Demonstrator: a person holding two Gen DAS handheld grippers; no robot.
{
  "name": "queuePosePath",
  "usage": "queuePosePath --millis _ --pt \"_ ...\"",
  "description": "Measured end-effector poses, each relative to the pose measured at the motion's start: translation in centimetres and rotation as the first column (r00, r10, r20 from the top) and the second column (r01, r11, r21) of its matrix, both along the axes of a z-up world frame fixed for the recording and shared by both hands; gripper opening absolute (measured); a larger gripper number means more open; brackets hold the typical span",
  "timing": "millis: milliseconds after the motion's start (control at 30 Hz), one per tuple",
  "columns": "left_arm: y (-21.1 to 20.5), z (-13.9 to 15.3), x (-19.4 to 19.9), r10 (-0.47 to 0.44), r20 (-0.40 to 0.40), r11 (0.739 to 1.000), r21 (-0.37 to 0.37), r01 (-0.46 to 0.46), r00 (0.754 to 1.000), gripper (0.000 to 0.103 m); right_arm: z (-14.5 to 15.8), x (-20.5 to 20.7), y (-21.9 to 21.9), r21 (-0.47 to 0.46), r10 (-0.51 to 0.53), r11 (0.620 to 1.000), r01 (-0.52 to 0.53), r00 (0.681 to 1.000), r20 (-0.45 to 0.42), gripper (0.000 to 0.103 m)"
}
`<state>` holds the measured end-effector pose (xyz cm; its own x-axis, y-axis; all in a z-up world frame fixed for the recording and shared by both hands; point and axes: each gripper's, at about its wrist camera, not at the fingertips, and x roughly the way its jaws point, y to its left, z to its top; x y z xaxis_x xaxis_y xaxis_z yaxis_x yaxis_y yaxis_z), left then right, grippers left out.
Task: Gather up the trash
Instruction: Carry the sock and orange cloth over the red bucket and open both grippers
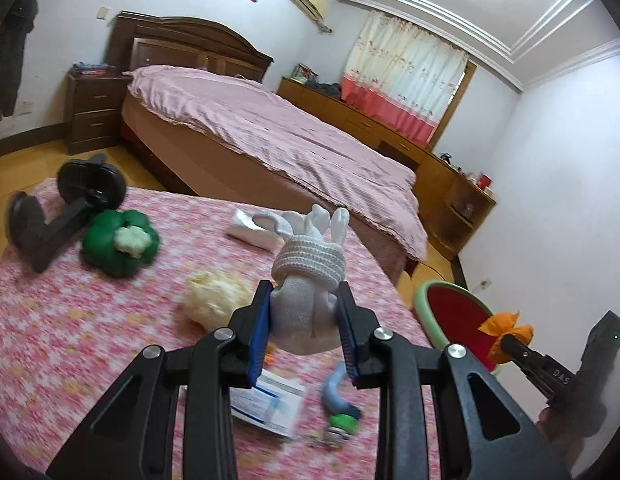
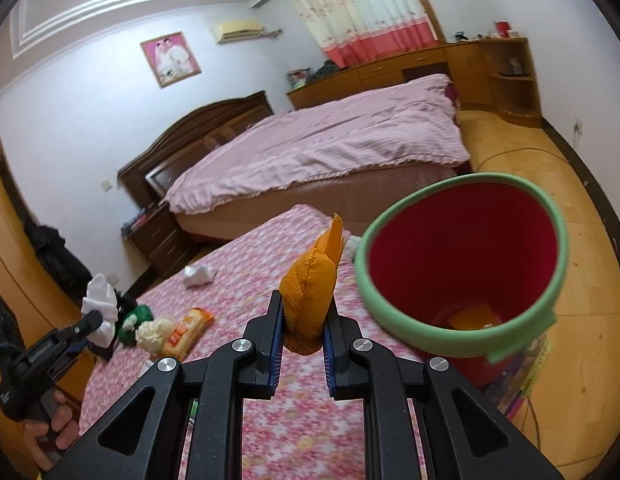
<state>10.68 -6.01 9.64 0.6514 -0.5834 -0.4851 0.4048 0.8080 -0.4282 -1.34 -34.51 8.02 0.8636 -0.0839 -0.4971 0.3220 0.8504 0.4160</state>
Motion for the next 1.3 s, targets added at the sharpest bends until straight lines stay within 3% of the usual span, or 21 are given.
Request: queuePosePath --millis 600,1300 --pt "-12.8 1.5 -3.2 -0.203 -0.041 0.979 0.013 0.204 0.978 0.031 -0.3 -4.5 -5.6 0.064 -0.085 0.995 0.08 0.993 0.082 0.017" --pt "-28.1 -3.3 -2.8 -0.412 -0.142 0.897 0.114 0.428 0.9 0.031 -2.8 -5.6 -12.2 0.16 -0.154 0.977 0.141 0.985 0.075 0.017"
